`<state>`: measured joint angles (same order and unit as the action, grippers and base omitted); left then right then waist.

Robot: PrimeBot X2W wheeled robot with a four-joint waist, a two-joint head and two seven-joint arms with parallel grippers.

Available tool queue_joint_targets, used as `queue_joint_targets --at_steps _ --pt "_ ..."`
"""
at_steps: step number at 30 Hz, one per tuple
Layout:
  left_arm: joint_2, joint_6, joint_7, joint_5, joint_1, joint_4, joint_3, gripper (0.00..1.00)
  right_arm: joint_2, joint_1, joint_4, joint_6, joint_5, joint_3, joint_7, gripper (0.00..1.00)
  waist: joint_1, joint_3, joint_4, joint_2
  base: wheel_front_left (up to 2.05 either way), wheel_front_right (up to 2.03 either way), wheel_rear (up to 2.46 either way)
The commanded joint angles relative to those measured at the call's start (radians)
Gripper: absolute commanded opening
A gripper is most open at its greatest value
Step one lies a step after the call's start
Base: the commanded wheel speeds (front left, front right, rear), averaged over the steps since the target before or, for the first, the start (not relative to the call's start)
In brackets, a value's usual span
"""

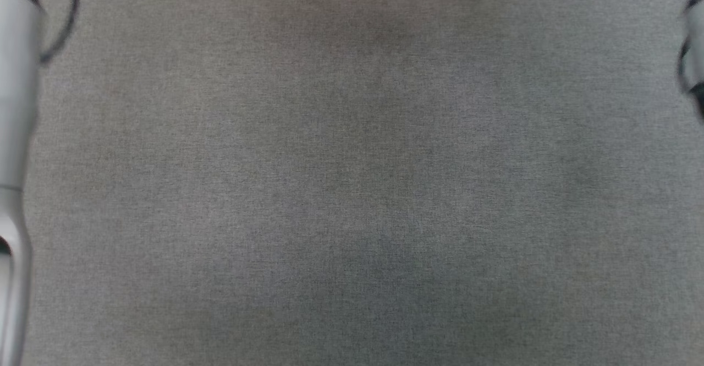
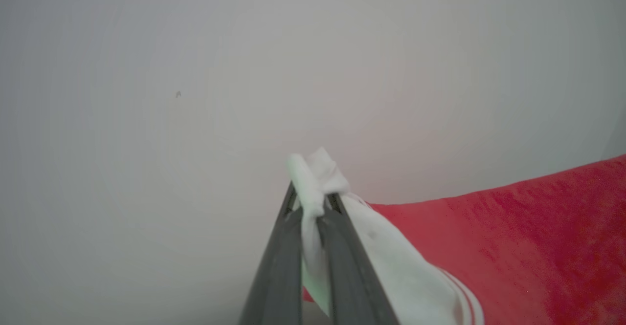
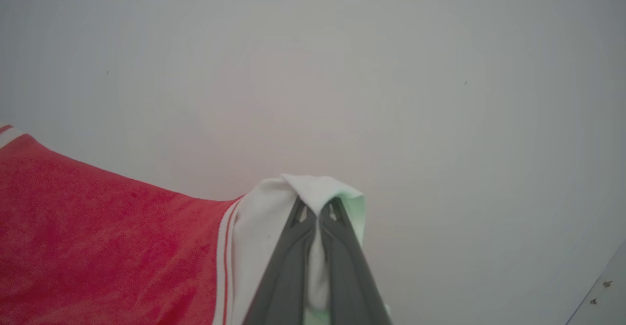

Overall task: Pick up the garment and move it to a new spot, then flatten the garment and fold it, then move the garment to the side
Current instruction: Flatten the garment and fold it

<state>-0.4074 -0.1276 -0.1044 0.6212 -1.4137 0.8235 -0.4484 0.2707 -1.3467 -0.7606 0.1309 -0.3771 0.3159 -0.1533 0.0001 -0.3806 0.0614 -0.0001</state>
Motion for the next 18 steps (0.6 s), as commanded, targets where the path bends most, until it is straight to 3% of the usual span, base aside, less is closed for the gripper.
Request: queue_joint_targets --at_steps 1,7,15,18 --pt "0.001 -0.002 0.009 0.015 0.021 0.008 -0.015 0.00 -0.007 0.034 -0.020 0.000 -0.028 0.023 0.026 0.00 -0.0001 -0.003 0.003 0.0001 0.00 0.00 0.00" --pt "-0.011 -0.003 0.144 0.125 0.147 0.055 -0.109 0.00 0.018 0.157 -0.047 0.000 -0.182 0.148 0.135 0.00 -0.0001 0.007 0.015 0.0001 0.00 0.00 0.00" --pt "-0.061 -0.002 0.410 0.291 0.320 0.007 -0.209 0.00 0.108 0.319 0.061 0.000 -0.422 0.272 0.377 0.00 -0.0001 0.066 0.031 0.0001 0.00 0.00 0.00" --pt "-0.080 -0.002 0.460 0.317 0.370 -0.018 -0.221 0.00 0.138 0.365 0.107 0.000 -0.473 0.294 0.439 0.00 -0.0001 0.087 0.033 0.0001 0.00 0.00 0.00"
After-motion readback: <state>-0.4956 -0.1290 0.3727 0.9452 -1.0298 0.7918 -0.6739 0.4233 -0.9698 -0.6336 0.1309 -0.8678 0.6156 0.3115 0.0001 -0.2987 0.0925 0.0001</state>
